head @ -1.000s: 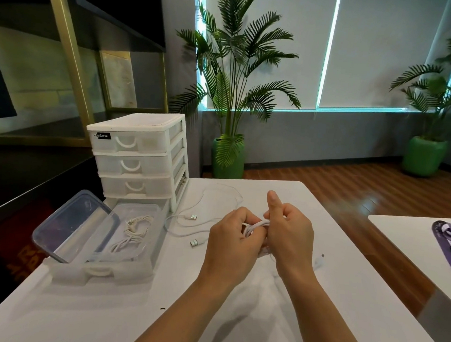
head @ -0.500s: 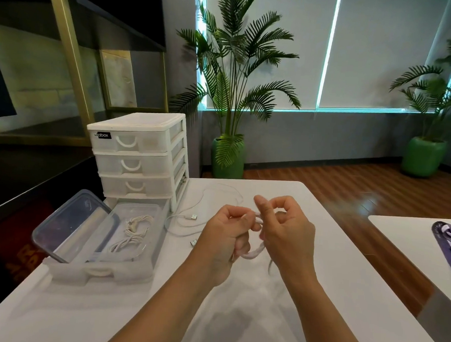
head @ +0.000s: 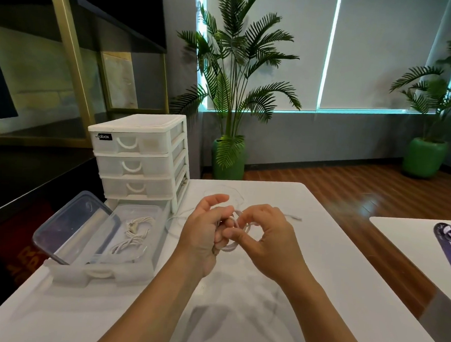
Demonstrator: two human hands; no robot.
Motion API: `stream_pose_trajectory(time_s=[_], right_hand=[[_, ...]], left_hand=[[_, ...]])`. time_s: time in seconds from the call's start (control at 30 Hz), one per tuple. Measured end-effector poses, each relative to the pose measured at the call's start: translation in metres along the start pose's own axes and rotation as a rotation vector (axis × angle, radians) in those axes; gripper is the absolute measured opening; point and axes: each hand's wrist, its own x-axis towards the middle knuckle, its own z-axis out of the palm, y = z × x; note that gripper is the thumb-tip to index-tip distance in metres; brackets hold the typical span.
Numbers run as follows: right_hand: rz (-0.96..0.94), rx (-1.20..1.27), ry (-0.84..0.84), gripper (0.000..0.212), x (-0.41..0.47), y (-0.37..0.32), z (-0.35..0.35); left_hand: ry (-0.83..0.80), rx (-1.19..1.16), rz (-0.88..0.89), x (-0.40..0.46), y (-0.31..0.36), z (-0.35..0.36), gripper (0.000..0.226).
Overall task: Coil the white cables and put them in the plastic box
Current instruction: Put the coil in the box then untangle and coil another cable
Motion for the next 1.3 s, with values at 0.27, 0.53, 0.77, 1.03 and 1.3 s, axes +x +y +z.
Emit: stream_pose_trajectory(time_s=[0.27,0.53,0.77,1.03,1.3], right_hand=[[-0.018,-0.012,0.147,0.023,-0.002,0.001,0.0],[0.02,0.252,0.183,0.027,-0.002,0.0,-0.011],[0.211,0.409,0.201,0.037,0.002,0.001,-0.014],[0.406,0.707,0.318,0.037,0.005,-0.008,-0.02],[0.505,0.528,0.307,0.031,0.007,-0.004,-0.015]], left_hand=[[-0.203,0.441,0.197,-0.003,-0.002,-0.001,0.022],[-0.306,0.593,0.303,-0.001,-0.005,-0.003,0.019],[-0.088,0.863,0.502,0.004,0.004,-0.014,0.024],[-0.128,0.939,0.517,-0.001,0.005,-0.014,0.021],[-0.108,0.946,0.528,0.003,0.002,-0.015,0.023]])
